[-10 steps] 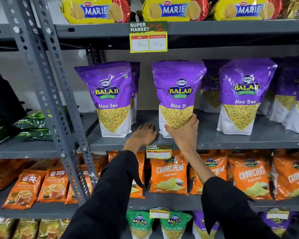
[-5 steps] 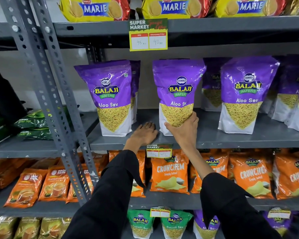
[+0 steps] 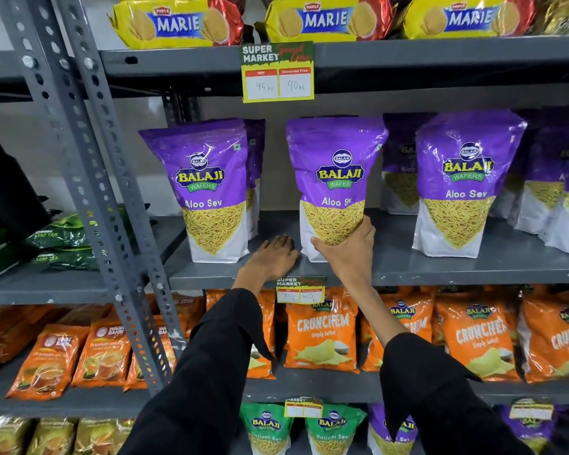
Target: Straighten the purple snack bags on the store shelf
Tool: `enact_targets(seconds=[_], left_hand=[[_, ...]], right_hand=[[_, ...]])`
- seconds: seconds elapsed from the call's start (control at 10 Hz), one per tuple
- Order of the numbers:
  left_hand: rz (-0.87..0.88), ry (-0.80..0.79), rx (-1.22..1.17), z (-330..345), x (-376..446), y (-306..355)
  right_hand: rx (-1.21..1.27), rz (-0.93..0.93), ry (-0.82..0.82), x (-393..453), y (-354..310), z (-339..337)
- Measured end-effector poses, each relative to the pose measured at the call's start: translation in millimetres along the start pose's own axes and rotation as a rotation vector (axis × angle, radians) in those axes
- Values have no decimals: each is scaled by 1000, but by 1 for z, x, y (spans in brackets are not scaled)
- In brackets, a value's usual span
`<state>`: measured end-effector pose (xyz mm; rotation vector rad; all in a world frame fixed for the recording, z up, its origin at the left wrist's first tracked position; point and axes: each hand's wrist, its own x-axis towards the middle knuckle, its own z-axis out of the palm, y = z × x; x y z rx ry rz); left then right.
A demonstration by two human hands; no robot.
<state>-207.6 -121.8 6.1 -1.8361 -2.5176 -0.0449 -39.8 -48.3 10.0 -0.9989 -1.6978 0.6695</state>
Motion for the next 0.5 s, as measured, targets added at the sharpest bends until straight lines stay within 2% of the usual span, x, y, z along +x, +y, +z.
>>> enact_targets(seconds=[0.5], left_hand=[[-3, 11, -26, 0, -2, 0]], right_hand=[[4, -1, 8, -8, -9, -3]])
